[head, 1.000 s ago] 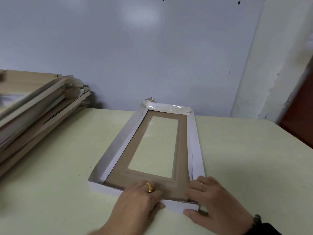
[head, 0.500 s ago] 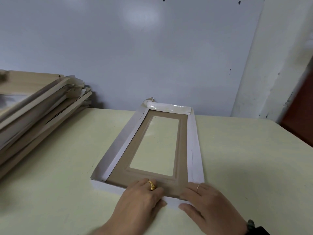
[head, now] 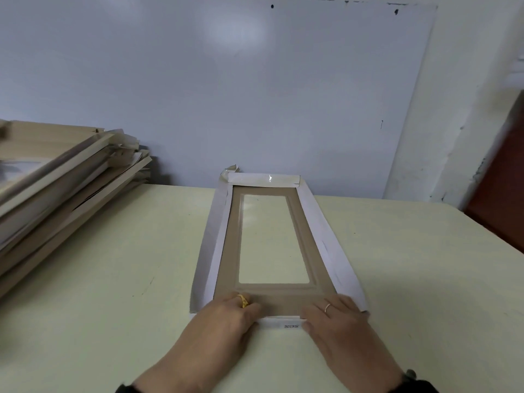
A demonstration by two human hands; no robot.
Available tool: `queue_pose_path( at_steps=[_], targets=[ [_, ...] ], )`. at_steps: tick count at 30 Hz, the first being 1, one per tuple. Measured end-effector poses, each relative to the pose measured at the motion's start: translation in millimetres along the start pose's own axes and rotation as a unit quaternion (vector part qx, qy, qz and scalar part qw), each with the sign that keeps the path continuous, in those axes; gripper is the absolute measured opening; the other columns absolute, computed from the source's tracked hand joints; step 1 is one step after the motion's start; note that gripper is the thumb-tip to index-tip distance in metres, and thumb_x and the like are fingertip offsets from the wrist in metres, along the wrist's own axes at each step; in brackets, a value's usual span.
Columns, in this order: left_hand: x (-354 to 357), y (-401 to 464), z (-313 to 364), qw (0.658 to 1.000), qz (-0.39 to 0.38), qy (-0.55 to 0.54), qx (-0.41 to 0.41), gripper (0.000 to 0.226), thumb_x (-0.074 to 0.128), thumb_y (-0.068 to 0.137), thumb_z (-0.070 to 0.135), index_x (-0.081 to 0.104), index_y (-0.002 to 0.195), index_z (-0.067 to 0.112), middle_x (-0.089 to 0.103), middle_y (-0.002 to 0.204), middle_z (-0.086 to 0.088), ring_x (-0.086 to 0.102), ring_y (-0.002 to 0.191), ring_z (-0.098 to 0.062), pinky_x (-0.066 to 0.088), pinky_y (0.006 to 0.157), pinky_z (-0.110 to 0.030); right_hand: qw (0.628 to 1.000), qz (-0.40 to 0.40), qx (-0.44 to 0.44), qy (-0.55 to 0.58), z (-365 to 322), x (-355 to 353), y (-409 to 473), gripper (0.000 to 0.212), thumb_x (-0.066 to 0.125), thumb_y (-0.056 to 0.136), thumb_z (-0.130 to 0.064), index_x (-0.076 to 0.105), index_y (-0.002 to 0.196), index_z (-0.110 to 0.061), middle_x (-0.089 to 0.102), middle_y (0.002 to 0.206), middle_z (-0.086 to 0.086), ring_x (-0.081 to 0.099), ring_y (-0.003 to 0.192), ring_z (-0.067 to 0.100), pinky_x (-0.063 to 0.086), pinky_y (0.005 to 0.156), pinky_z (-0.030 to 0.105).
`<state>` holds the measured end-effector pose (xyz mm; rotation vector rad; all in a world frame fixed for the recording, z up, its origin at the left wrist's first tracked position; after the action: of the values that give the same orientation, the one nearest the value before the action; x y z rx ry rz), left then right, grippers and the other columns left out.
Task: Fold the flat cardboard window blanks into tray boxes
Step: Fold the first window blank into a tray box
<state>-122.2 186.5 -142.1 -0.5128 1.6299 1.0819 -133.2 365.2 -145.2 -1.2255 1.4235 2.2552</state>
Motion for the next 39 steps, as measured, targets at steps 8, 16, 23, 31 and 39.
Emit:
queue_pose_path(
  at_steps=[8,16,23,31,39],
  targets=[
    [-12.7,-6.3,-35.1,0.999,-0.034,-0.038,-0.018,0.026,0.047,0.082,0.041,0.064,0.068,0.029,0.057,0.067,0.016,0.057,0.061,-0.006,0.035,0.065,-0.019,0.999,0.018,0.032,0.019,21.1,1.2,-4.9,0.012,0.065,0.06,-0.016,0.056,0.053,-0.015,0.053,0.052,-0.008,0.036,0.064,0.011,0.031,0.059,0.023],
    [-5.5,-11.7,-38.6,0.987,0.009,-0.124,-0.101,0.027,0.046,0.083,0.042,0.053,0.069,0.02,0.044,0.065,0.017,0.037,0.07,-0.003,0.03,0.07,-0.014,0.999,0.016,0.04,0.003,22.2,1.7,-3.8,0.013,0.062,0.065,-0.016,0.058,0.053,-0.015,0.055,0.052,-0.007,0.056,0.05,0.013,0.034,0.06,0.026],
    [-6.7,-11.7,-33.3,0.999,-0.024,-0.004,-0.037,0.029,0.037,0.084,0.04,0.061,0.073,0.03,0.059,0.075,0.02,0.053,0.064,-0.003,0.033,0.069,-0.022,0.999,-0.001,0.043,0.008,21.1,0.4,-3.4,0.009,0.065,0.059,-0.015,0.059,0.054,-0.015,0.055,0.052,-0.008,0.056,0.048,0.012,0.034,0.061,0.026],
    [-6.7,-3.3,-37.1,0.999,-0.033,0.026,-0.023,0.041,0.031,0.083,0.051,0.067,0.091,0.033,0.064,0.082,0.027,0.055,0.064,-0.003,0.034,0.07,-0.022,0.999,-0.012,0.049,0.015,22.8,3.2,-6.6,0.014,0.056,0.072,-0.02,0.06,0.059,-0.017,0.057,0.056,-0.01,0.057,0.052,0.013,0.034,0.062,0.026],
    [-5.6,-3.1,-36.9,0.998,0.013,0.061,-0.031,0.043,0.032,0.082,0.056,0.062,0.068,0.028,0.056,0.066,0.018,0.053,0.059,-0.005,0.033,0.066,-0.025,0.998,-0.009,0.056,0.014,22.5,2.3,-6.4,0.008,0.065,0.063,-0.017,0.059,0.058,-0.017,0.056,0.055,-0.008,0.056,0.05,0.014,0.033,0.061,0.029]
  ],
)
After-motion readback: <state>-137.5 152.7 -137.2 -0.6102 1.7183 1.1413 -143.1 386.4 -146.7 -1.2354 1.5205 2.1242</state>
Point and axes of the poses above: each hand's wrist, its own y-axis towards the middle knuckle, its own x-axis out of the palm, z = x × y, the point moved 3 cm from there along y, towards the middle knuckle
